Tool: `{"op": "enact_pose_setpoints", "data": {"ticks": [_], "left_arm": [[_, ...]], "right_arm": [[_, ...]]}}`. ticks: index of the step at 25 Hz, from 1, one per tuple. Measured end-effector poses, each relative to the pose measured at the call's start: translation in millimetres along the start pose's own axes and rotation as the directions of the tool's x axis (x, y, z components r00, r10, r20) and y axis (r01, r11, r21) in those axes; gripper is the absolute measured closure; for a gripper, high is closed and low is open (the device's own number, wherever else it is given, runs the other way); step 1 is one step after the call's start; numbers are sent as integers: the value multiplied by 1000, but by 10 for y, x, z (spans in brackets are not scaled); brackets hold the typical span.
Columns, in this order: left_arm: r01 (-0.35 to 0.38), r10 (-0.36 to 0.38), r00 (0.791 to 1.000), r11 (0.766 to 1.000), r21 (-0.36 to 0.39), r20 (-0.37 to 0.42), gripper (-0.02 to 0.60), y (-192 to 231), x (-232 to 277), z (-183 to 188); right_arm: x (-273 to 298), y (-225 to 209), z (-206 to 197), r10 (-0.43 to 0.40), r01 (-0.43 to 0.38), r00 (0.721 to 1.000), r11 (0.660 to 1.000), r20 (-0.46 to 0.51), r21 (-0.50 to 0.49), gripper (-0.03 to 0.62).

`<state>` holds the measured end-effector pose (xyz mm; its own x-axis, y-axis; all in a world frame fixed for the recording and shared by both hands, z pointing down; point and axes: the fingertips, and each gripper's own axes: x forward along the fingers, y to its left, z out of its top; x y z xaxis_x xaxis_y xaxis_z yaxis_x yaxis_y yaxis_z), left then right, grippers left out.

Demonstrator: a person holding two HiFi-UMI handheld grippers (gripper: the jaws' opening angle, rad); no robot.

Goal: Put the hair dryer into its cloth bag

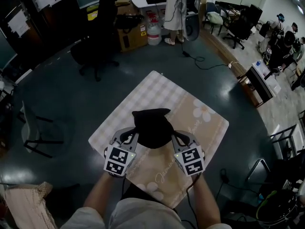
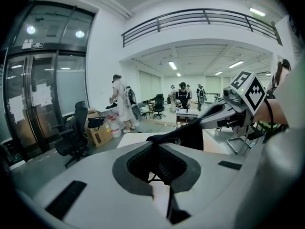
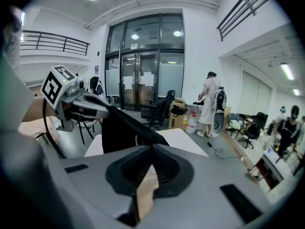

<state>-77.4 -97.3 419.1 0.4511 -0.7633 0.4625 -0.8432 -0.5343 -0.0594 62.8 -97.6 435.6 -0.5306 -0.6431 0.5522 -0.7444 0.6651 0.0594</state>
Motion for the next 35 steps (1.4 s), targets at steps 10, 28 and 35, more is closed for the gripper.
{"op": "enact_pose_setpoints", "data": {"ticks": [10,28,35], "left_arm": [[-19,17,994,1000,-21,-112,568,-546,-328,-789],[-108,95,981,992,-69,-171,568,-953,-385,-1714],[-152,130,970,984,-94,-206,567,-1054,-344,-2018]], "right_arm": [[-193,534,-921,44,-44,992,999,-119,5,574],[-173,845,-1749,-12,13,989,1000,-147,3,574],[-146,887,-1967,-37,40,988,999,-149,17,574]]}}
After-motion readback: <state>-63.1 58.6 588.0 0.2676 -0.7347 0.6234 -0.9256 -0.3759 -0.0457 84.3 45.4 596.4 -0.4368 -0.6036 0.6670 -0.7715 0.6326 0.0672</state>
